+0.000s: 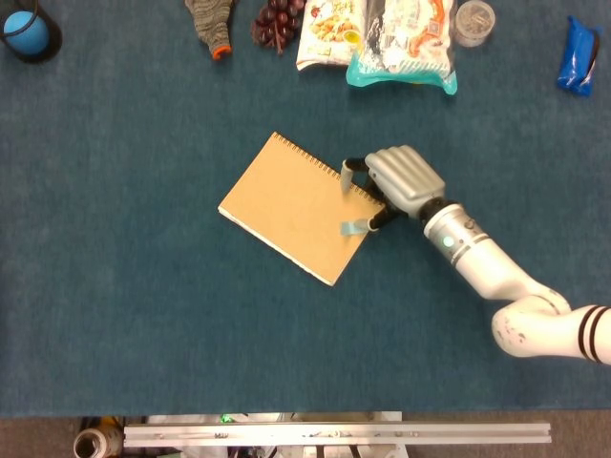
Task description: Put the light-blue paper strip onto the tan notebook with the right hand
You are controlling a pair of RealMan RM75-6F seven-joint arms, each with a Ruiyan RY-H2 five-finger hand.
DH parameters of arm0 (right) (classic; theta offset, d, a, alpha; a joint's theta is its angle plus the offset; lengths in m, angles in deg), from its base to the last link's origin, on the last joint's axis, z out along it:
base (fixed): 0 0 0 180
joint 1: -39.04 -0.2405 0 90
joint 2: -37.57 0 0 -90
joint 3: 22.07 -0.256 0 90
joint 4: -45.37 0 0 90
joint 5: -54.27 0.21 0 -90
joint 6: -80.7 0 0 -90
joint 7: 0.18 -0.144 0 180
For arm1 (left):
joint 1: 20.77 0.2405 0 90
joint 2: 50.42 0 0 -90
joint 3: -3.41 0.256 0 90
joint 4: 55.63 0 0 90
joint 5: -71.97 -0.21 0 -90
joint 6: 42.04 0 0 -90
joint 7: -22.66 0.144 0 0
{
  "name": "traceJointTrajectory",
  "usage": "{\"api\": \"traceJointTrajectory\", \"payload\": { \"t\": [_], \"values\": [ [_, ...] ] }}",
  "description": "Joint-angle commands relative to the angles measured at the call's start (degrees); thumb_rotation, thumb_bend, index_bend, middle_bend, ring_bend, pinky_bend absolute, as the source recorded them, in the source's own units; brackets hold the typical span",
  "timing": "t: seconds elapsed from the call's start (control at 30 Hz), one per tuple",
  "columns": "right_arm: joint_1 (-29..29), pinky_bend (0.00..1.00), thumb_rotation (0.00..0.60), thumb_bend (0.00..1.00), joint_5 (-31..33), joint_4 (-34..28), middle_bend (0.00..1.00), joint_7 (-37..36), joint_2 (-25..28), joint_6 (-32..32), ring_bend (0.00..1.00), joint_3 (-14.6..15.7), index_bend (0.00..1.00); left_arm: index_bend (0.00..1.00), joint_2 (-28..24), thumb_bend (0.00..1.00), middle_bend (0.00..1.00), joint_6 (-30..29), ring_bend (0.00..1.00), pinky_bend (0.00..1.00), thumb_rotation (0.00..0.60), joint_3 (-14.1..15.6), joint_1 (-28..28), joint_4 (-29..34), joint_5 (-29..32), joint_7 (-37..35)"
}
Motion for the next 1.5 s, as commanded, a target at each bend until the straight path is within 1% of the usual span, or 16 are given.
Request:
{"api": "traceJointTrajectory", "payload": {
  "t": [0.03,0.2,0.43,0.6,0.77,1.07,1.33,1.5],
  "values": [
    [0.14,1.0,0.6,0.07,-0.01,-0.45,1.0,0.16,0.33,-0.15,1.0,0.26,0.48,0.18,0.03,0.26,0.28,0.02,0.27,0.23,0.6,0.01,-0.01,-0.01,-0.03,0.02],
    [0.41,1.0,0.6,0.07,0.19,-0.65,1.0,0.76,0.27,-0.41,1.0,0.96,0.48,0.18,0.06,0.26,0.28,0.17,0.27,0.23,0.6,0.07,0.01,-0.1,0.05,-0.02],
    [0.28,1.0,0.6,0.07,0.59,0.23,1.0,1.53,-0.33,-0.72,1.0,1.06,0.48,0.18,0.16,0.26,0.28,0.04,0.27,0.23,0.6,0.05,0.23,-0.45,0.27,-0.31],
    [0.55,1.0,0.6,0.07,0.47,-0.43,1.0,1.81,0.12,-0.45,1.0,1.25,0.48,0.18,0.2,0.26,0.28,0.03,0.27,0.23,0.6,0.06,0.25,-0.63,0.22,-0.53],
    [0.87,1.0,0.6,0.07,0.56,-1.25,1.0,1.91,0.82,-0.03,1.0,1.11,0.48,0.18,0.33,0.26,0.28,0.02,0.27,0.23,0.6,0.06,0.17,-0.8,0.03,-0.62],
    [0.75,1.0,0.6,0.08,1.42,-0.66,1.0,2.77,0.54,-0.48,1.0,1.05,0.48,0.18,0.43,0.26,0.28,0.08,0.27,0.23,0.6,0.02,0.23,-1.04,0.22,-0.85],
    [0.81,1.0,0.6,0.07,1.77,-2.08,1.0,2.62,1.25,-0.3,1.0,0.51,0.48,0.18,0.39,0.26,0.28,-0.11,0.27,0.23,0.6,0.01,0.29,-1.11,0.09,-0.98],
    [0.5,1.0,0.6,0.07,2.48,-1.3,1.0,3.35,0.51,-0.81,1.0,0.6,0.48,0.18,0.38,0.26,0.28,-0.15,0.27,0.23,0.6,0.0,0.38,-1.25,0.2,-1.17]
  ]
}}
